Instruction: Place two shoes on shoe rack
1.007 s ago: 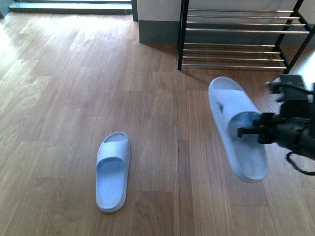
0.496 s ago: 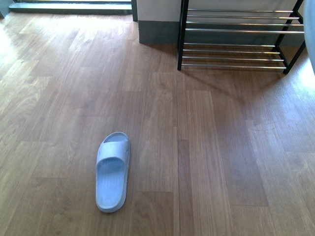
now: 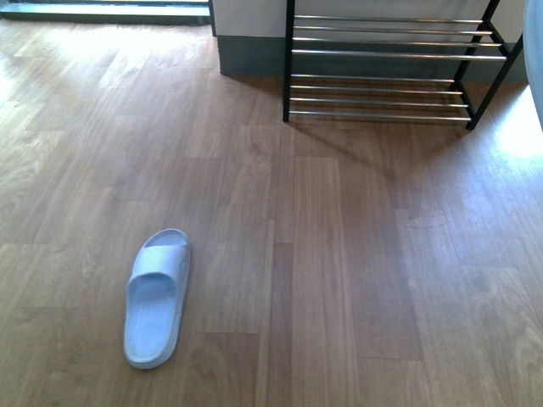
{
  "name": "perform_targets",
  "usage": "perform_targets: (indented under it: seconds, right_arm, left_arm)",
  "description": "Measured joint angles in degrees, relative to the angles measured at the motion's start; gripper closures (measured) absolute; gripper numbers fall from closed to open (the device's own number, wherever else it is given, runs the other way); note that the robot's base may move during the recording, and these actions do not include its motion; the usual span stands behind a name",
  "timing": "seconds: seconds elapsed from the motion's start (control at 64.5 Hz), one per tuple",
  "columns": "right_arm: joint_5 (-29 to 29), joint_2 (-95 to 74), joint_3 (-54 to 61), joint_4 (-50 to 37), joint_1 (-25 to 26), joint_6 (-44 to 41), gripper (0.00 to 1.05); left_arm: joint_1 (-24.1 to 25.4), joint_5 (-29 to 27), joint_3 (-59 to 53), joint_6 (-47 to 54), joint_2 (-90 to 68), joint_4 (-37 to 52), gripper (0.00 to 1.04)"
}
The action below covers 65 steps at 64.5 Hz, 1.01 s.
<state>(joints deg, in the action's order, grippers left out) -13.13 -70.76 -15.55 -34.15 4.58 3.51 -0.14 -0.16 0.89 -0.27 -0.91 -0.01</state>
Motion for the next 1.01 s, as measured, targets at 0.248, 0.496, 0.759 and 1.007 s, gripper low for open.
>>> perform_targets:
  seconds: [0.248,0.496,0.759,1.007]
  right_arm:
    - [0.4,-0.1,0.0,0.0,0.4,0.0,1.03]
    - [0.2,0.0,0.0,0.0,0.3,0.1,1.03]
    - [0.1,0.0,0.0,0.0,0.3,0.1,1.03]
    - [0.1,0.0,0.0,0.0,0.3,0.1,1.03]
  left_arm:
    - [0.0,0.2,0.0,0.0,0.0,0.0,0.09]
    - [-7.8,-26.9,6.4,-12.0,-14.6,-11.7,0.09]
    - [-7.3,-24.9,17.1,-17.9,-66.4,18.1,0.09]
    - [-11.2,-18.3,32.4,-22.1,-114.1,28.2,0.09]
